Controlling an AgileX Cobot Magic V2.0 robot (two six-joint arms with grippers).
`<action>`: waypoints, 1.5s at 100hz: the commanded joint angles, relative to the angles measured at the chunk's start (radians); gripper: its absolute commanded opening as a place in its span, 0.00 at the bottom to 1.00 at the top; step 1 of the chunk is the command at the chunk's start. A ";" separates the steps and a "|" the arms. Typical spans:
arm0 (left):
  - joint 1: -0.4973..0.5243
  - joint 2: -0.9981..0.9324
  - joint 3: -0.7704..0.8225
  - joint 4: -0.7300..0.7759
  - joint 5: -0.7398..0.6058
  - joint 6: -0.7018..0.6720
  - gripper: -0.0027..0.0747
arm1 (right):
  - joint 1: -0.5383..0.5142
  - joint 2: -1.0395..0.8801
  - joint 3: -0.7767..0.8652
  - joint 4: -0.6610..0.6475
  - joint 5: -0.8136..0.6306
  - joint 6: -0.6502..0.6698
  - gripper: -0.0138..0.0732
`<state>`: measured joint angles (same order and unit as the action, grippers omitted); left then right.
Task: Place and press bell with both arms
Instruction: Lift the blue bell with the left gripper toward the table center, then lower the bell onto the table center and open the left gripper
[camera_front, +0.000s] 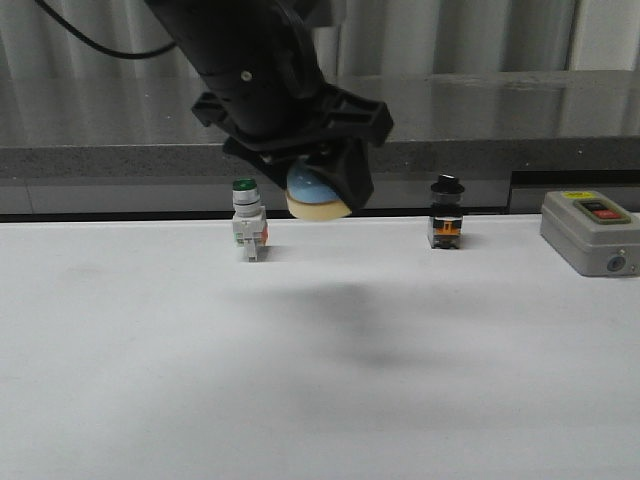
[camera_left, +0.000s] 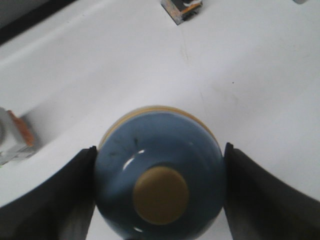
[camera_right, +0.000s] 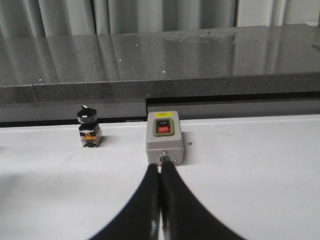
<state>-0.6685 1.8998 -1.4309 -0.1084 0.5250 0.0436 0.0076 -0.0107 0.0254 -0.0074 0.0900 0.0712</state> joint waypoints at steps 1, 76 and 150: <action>-0.016 0.000 -0.061 -0.012 -0.032 -0.002 0.02 | -0.005 -0.019 -0.014 -0.003 -0.084 -0.005 0.09; -0.018 0.169 -0.107 -0.034 0.018 -0.002 0.11 | -0.005 -0.019 -0.014 -0.003 -0.084 -0.005 0.09; -0.016 0.083 -0.107 -0.053 0.041 0.000 0.93 | -0.005 -0.019 -0.014 -0.003 -0.084 -0.005 0.09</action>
<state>-0.6790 2.0910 -1.5091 -0.1416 0.5914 0.0442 0.0076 -0.0107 0.0254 -0.0074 0.0900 0.0712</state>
